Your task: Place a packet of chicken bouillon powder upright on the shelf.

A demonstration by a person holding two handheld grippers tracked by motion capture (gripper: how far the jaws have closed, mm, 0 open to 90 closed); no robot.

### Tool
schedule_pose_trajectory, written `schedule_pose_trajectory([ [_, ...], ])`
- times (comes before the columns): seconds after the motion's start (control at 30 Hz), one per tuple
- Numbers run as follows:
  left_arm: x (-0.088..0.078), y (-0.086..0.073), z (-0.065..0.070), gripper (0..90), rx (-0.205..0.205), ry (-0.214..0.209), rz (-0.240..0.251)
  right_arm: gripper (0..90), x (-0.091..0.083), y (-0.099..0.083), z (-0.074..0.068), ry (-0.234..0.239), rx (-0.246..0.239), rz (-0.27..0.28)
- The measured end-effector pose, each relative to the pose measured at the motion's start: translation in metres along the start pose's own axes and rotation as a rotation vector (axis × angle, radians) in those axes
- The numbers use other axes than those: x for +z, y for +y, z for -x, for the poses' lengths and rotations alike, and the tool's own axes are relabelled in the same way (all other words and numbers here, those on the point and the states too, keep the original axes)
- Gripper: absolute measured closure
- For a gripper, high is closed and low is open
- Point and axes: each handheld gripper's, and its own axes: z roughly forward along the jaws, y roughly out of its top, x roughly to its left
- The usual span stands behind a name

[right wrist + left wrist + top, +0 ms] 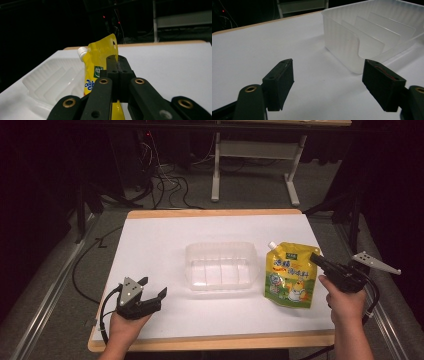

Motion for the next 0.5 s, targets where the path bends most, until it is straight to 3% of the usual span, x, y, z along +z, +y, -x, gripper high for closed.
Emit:
schedule_pose_trajectory([
  [0.17,0.001,0.001,0.000,25.7,0.002,-0.004,0.004,90.0,0.002,0.009,-0.015,-0.016,-0.053,0.045],
  [0.2,0.001,0.001,0.000,25.7,0.003,-0.005,0.001,90.0,0.004,0.014,-0.021,-0.031,-0.077,0.086],
  [0.23,0.001,0.000,0.000,25.7,0.004,-0.006,0.000,90.0,0.004,0.014,-0.021,-0.031,-0.077,0.086],
  [0.27,0.002,0.000,-0.001,25.7,0.002,-0.006,0.000,90.0,0.008,0.018,-0.025,-0.068,-0.108,0.126],
  [0.37,0.001,0.000,-0.001,25.7,0.000,-0.006,0.001,90.0,0.014,0.019,-0.024,-0.095,-0.132,0.139],
  [0.4,0.001,0.000,-0.001,25.7,0.001,-0.006,0.001,90.0,0.019,0.015,-0.020,-0.123,-0.135,0.129],
  [0.47,0.001,0.000,-0.001,25.7,0.001,-0.005,0.000,90.0,0.021,0.011,-0.016,-0.121,-0.126,0.116],
  [0.5,0.001,0.000,-0.002,25.7,0.001,-0.004,0.002,90.0,0.020,0.008,-0.014,-0.119,-0.127,0.135],
])
